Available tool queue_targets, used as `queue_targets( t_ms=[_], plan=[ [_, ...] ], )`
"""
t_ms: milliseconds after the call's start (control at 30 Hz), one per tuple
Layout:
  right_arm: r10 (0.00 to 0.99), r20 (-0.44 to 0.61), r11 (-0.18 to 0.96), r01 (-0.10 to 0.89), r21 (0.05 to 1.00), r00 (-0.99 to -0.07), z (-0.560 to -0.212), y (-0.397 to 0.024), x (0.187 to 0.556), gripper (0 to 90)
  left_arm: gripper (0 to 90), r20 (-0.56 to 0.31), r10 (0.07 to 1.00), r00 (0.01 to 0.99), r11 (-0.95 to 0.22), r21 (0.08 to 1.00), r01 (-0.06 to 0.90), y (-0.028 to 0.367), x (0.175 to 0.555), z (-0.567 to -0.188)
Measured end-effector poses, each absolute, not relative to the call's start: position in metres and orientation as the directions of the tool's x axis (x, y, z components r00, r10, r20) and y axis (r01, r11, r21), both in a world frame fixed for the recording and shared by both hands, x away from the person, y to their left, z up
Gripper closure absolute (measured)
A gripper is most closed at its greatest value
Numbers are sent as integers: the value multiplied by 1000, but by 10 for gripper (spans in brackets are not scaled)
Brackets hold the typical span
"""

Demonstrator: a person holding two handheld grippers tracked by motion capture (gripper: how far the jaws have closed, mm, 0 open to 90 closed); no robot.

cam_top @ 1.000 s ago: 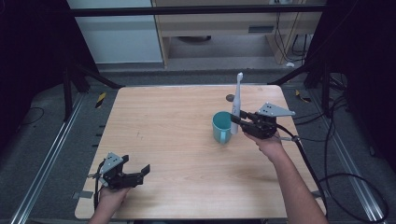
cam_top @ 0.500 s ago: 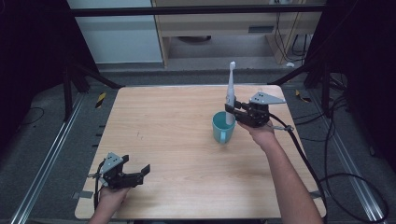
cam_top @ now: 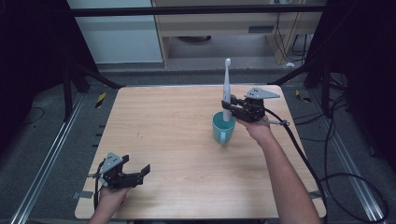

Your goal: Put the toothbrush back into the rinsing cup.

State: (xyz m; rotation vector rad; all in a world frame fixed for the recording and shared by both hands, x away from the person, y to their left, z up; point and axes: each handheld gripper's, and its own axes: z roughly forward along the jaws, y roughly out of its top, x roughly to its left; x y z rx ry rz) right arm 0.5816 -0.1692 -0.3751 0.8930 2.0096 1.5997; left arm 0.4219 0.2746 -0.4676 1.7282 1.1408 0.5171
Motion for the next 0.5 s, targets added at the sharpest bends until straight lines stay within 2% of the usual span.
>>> queue_targets(
  t_ms=[500],
  plan=[
    [745,47,165,252,953,-665,-394,-158,591,661,0,-154,868,472,-90,886,455,275,421,-467]
  ],
)
